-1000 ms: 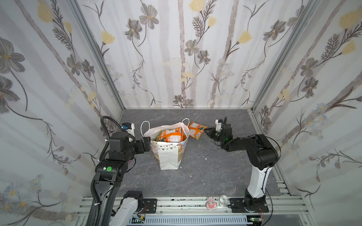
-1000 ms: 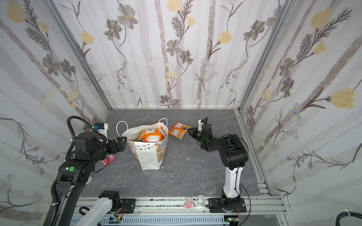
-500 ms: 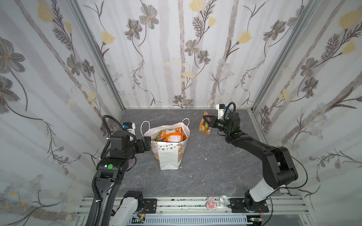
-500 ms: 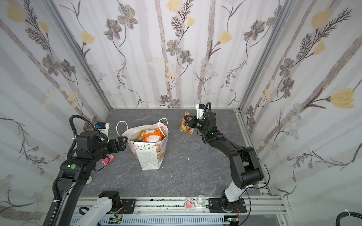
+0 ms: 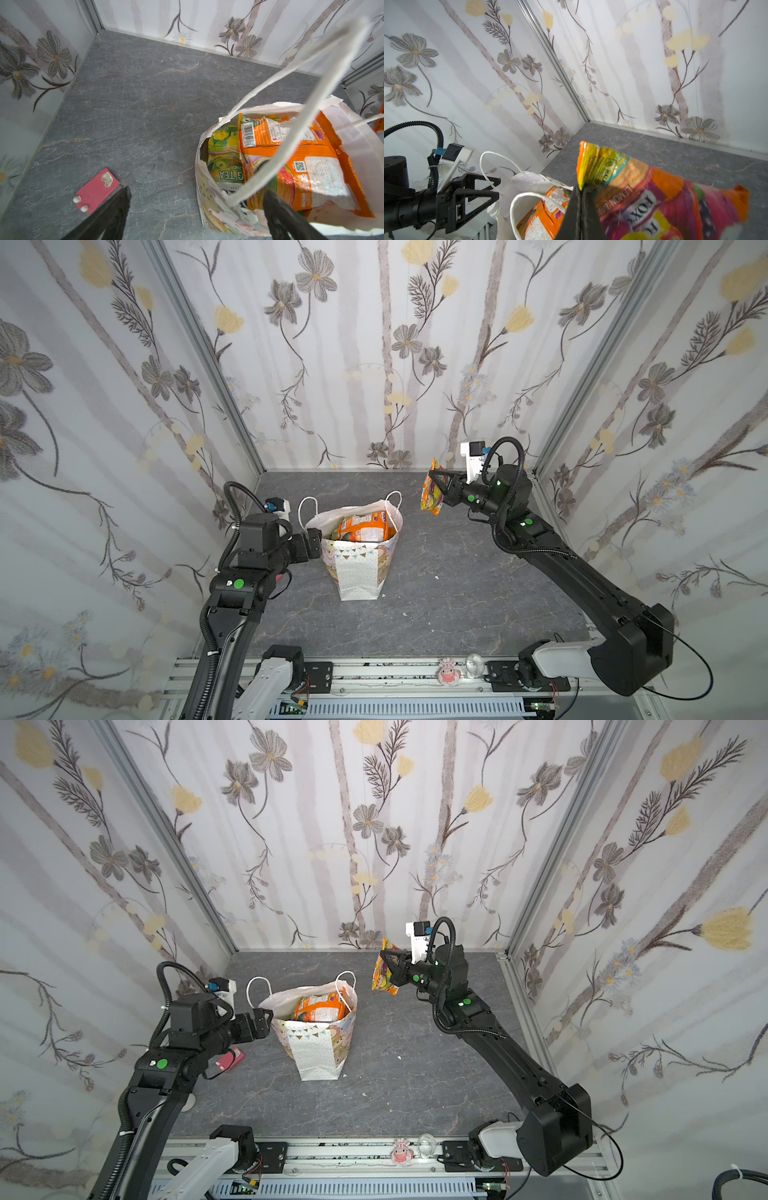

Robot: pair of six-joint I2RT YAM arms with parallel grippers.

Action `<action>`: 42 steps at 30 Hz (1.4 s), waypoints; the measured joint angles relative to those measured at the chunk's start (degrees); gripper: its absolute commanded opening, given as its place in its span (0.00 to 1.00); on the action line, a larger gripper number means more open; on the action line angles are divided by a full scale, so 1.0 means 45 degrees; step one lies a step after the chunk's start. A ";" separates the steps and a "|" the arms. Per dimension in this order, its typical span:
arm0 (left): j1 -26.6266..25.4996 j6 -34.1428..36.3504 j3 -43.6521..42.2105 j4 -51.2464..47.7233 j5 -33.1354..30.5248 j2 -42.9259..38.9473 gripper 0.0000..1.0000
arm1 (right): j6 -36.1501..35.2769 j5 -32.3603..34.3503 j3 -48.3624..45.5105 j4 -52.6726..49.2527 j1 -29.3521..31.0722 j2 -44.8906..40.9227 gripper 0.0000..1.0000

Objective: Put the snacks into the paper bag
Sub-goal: 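Lift the orange pack with the right gripper and carry it toward the bag, then lower the orange pack into the paper bag with the right gripper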

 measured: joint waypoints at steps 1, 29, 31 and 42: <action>0.0015 -0.0005 0.0034 0.0029 0.0044 0.0000 1.00 | -0.0126 0.0160 0.0199 -0.0180 0.0078 -0.0073 0.00; 0.0155 -0.0233 0.0117 0.0325 0.1370 0.0476 1.00 | -0.1851 0.0850 0.5858 -0.3405 0.3774 0.0505 0.00; 0.0160 -0.0238 0.0262 0.0330 0.1355 0.0452 1.00 | -0.1851 0.0578 0.6125 -0.3415 0.3973 0.0763 0.00; 0.0287 -0.0267 0.1093 0.0019 0.0573 0.0525 1.00 | -0.1894 -0.0578 0.7776 -0.4318 0.5212 0.2652 0.00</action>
